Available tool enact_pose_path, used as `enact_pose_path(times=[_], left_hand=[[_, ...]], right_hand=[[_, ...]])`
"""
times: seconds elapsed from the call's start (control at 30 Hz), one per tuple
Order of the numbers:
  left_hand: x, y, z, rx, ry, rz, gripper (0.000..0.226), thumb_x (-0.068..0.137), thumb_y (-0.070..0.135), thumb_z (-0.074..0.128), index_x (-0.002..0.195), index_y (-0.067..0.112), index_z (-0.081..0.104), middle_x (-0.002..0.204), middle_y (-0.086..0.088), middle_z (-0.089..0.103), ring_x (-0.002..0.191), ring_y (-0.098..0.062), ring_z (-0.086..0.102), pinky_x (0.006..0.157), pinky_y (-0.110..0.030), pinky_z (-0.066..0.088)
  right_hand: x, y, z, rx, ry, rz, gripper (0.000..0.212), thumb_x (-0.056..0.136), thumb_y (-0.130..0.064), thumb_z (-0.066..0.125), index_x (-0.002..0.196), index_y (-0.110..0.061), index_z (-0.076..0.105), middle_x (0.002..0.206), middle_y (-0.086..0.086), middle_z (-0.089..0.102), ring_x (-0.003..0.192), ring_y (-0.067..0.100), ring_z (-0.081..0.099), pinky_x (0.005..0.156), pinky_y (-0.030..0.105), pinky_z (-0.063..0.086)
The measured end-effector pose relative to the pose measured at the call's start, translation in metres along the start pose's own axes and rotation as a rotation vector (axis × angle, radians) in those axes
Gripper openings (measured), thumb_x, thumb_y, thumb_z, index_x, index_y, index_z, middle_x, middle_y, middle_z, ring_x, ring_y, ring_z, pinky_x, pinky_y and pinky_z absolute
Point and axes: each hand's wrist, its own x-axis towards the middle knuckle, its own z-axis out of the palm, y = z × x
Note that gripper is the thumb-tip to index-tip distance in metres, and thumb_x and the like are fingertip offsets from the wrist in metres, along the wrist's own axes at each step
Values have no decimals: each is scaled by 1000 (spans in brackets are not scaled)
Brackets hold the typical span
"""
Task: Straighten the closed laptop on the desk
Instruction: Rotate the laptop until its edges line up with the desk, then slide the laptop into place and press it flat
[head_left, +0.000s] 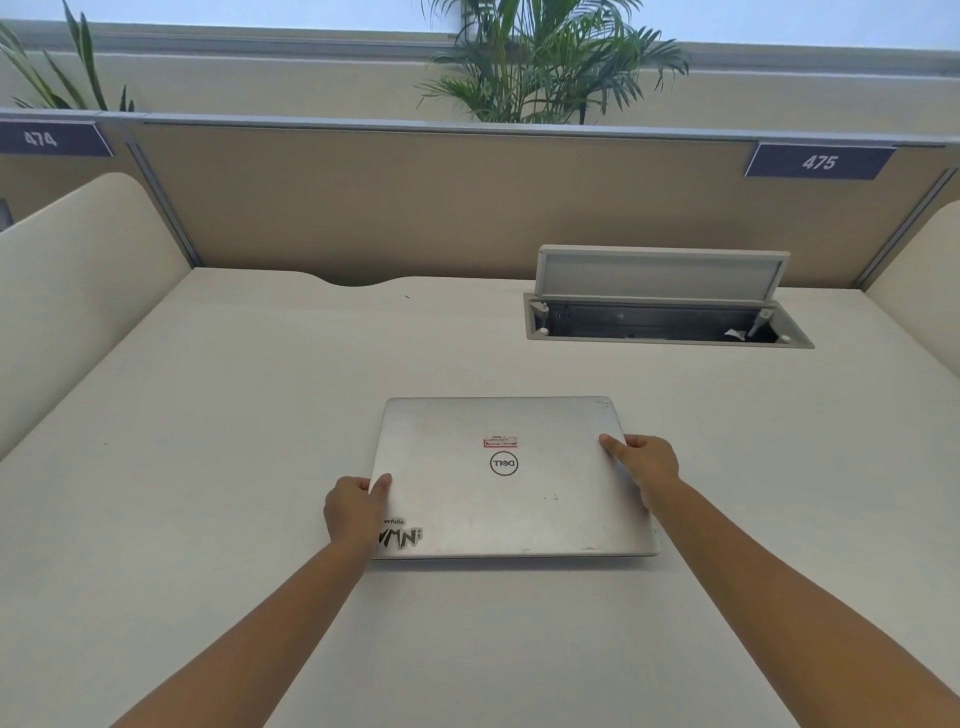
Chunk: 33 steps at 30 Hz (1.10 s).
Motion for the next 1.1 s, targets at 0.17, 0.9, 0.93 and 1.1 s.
enact_pose_path(times=[0.17,0.9,0.93,1.1], left_hand=[[0,1,-2,-4,-5,1,38,88,26,58,96,-10,64,100,-29,68,95,-41,62,81,-39,46],[-23,0,2,99,136,150,28,89,21,55,103,-3,58,105,-24,55,99,-39,52,85,-45,43],[-25,0,1,126,133,157,28,90,20,54,103,-3,58,104,-24,55,98,-39,52,84,-45,43],[-39,-1,1,513,139,411,24,83,11,59,101,-4,59,101,-25,61,91,-40,60,68,-46,50]], right_hand=[[-1,-1,-1,-55,-17,-5,43,79,-36,69,109,-6,67,112,11,68,90,26,60,72,29,42],[-31,22,-2,124,163,-190,29,86,-20,62,112,-9,67,114,7,69,98,12,59,90,21,41],[-33,23,-2,73,163,-230,29,87,-19,60,113,-7,66,115,9,68,101,16,61,90,22,42],[-49,30,13,-439,45,-521,39,96,-11,41,134,-15,48,149,5,37,139,22,31,113,33,22]])
